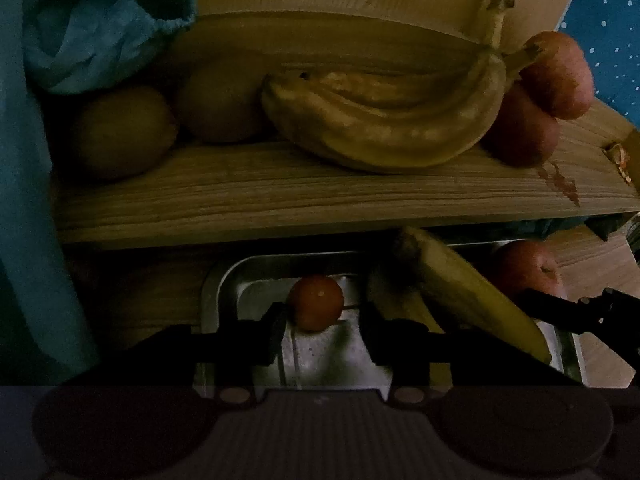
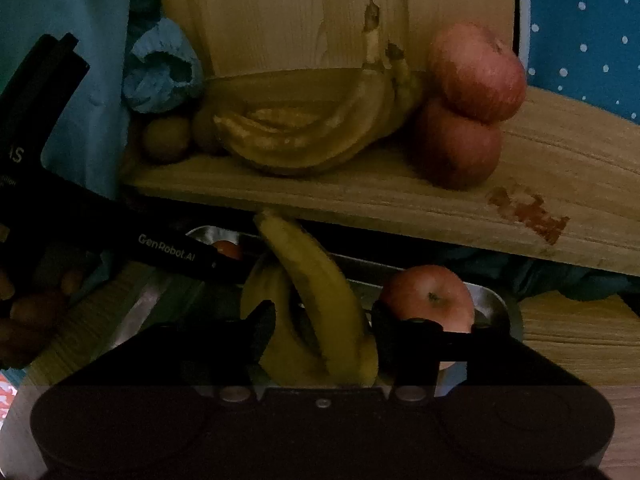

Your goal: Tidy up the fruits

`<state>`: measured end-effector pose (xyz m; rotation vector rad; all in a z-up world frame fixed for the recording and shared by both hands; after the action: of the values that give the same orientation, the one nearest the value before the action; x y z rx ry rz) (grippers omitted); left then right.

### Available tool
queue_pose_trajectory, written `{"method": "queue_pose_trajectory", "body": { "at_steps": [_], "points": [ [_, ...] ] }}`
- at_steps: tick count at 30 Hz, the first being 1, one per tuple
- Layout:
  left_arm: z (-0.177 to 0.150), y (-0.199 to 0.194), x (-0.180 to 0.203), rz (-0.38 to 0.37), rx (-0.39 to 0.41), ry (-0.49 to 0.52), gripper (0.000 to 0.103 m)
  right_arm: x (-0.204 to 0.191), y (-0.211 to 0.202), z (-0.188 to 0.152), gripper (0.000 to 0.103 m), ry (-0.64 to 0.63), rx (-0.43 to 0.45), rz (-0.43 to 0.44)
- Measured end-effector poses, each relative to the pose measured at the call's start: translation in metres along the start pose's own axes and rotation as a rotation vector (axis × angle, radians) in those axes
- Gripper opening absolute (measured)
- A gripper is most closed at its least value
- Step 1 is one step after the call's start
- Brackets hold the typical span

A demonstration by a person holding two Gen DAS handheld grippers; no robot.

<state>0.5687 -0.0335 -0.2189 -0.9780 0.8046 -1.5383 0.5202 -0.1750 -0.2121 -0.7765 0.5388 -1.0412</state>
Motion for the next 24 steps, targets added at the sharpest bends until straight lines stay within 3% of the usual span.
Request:
{"method": "queue_pose_trajectory", "body": {
  "at_steps": [2,6,17,24],
  "points": [
    [0.0,-0.004,0.001,0.0,0.009,-0.001,0.058,-0.001,-0.005,0.001,0.061,-0.001,0.007,-0.005],
    [0.001,-0.012,0.002,-0.001,0.031,-0.008,0.063,-0.002,-0.018,0.003,0.067,-0.005,0.031,-0.019],
    [-0.014,-0.06,0.004,0.0,0.119,-0.036,0.1,-0.003,-0.071,0.003,0.093,0.004,0.127,-0.089],
    [-0.031,-0.084,0.002,0.014,0.158,-0.041,0.103,-0.007,-0.107,-0.012,0.102,0.025,0.172,-0.135]
  ]
}}
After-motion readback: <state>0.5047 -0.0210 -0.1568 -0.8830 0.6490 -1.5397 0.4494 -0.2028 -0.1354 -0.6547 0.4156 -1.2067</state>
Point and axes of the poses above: each gripper's, at about its wrist camera, not at the fingertips, and y roughly the way its jaws point, x to its right, z to its top, the point moved 9 cm from there along y, roughly the way its jaws point, and after that the axes turned 6 degrees about -y, right-handed, at the moved point
